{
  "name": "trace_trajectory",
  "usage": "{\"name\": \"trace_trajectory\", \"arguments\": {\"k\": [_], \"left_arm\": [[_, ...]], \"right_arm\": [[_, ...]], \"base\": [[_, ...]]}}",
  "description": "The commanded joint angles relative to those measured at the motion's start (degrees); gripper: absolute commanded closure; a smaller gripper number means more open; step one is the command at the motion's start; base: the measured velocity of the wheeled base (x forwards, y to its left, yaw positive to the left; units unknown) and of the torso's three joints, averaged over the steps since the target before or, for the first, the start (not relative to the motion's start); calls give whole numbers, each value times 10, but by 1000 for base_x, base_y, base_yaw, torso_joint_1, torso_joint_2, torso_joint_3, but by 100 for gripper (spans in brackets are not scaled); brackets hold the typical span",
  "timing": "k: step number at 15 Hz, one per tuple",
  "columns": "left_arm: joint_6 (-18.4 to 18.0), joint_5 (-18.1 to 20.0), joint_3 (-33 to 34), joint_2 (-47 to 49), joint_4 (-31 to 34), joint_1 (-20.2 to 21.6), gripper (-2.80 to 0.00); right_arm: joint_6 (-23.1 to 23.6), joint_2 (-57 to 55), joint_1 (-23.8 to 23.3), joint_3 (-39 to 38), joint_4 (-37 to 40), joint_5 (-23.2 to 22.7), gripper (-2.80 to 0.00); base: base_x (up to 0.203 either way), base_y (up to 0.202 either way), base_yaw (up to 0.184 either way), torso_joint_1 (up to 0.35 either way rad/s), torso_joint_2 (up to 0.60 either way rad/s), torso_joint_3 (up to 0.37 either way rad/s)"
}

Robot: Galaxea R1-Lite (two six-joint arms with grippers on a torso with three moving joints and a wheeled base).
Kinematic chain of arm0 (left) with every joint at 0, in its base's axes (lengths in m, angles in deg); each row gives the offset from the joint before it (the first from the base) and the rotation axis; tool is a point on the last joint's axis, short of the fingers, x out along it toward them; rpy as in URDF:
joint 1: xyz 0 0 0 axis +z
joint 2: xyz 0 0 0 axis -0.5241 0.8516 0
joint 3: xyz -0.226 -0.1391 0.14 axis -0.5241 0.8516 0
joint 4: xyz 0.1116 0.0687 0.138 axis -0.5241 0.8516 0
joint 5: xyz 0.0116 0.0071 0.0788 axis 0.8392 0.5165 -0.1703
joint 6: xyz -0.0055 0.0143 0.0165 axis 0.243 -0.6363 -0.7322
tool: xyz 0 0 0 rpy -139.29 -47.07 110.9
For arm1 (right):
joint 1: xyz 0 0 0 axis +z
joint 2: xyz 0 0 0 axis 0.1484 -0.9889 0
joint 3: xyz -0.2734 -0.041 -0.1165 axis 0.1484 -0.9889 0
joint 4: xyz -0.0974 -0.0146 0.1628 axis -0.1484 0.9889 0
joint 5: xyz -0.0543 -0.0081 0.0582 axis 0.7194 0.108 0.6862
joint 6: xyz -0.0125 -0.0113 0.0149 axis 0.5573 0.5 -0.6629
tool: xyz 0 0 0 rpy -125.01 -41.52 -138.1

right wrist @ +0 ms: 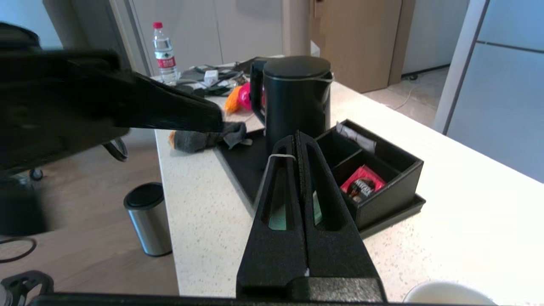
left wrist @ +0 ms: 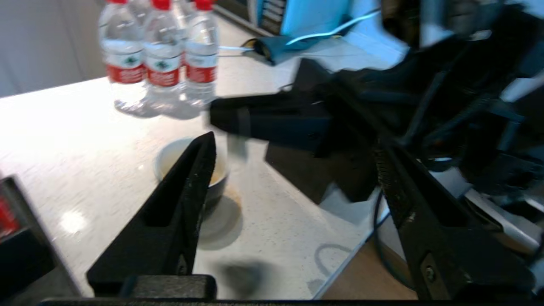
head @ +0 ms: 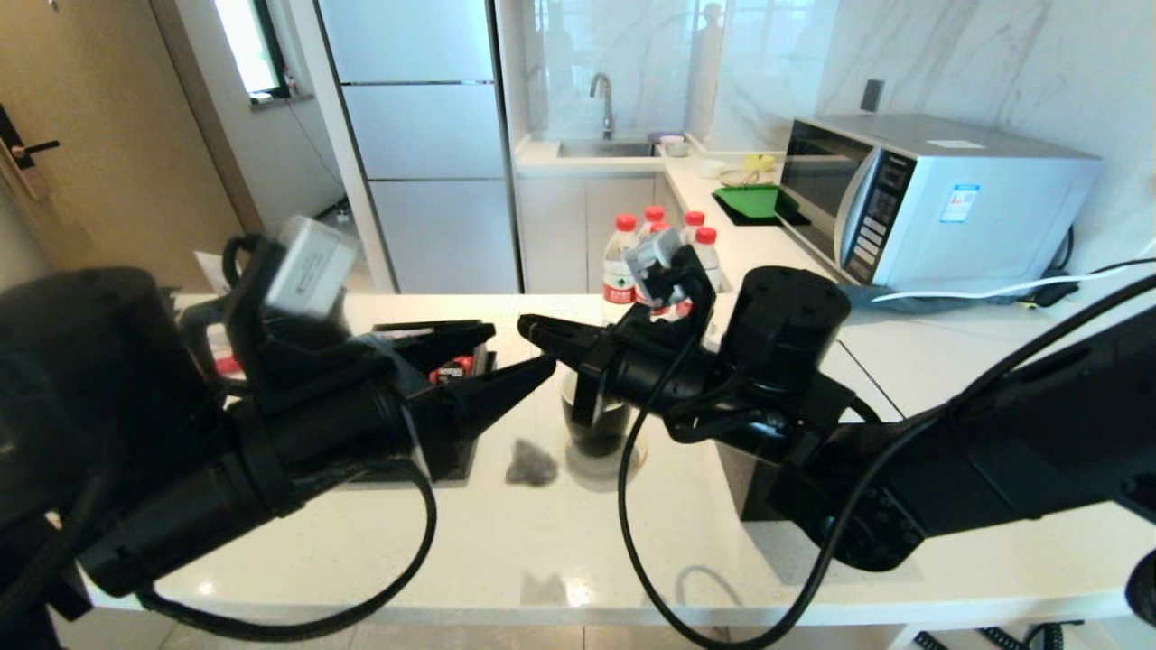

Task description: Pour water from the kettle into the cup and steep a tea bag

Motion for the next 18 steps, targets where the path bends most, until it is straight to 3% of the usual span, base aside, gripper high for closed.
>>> {"name": "trace_trajectory", "arguments": {"k": [1,8,10,18], "left_arm": [[9,1,1,4,0,31,-280],[25,-4,77,33,6,142,-280],[24,-27,90,41,5,150,-280],[22,-44,123,36,3,150,-280]], "right_arm": [[0,-1,-2,14,-1,-1,0],[0,-7,-22,49,21,33,0],[0,-7,-28,68,38,34,0],[1,-1,-28,79,46,48,0]], "base": [[0,0,0,0,0,0],[0,0,0,0,0,0],[0,0,0,0,0,0],[0,0,0,0,0,0]]}}
